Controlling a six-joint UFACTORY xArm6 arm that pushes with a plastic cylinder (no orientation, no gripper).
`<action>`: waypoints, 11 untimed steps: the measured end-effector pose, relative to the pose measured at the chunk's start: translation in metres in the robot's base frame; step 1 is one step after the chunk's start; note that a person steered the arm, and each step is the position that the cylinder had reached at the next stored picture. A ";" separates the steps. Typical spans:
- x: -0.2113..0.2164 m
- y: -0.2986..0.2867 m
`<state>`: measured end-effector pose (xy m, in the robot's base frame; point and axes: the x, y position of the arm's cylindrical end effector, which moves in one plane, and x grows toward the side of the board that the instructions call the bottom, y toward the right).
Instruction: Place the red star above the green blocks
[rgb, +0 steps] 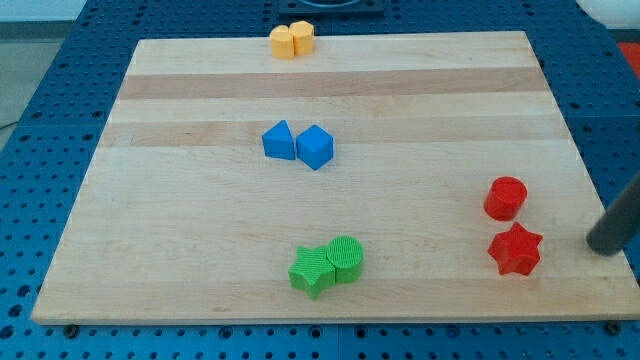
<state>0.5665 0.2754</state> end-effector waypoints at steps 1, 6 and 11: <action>0.020 -0.049; 0.016 -0.099; -0.038 -0.220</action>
<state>0.5283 0.0556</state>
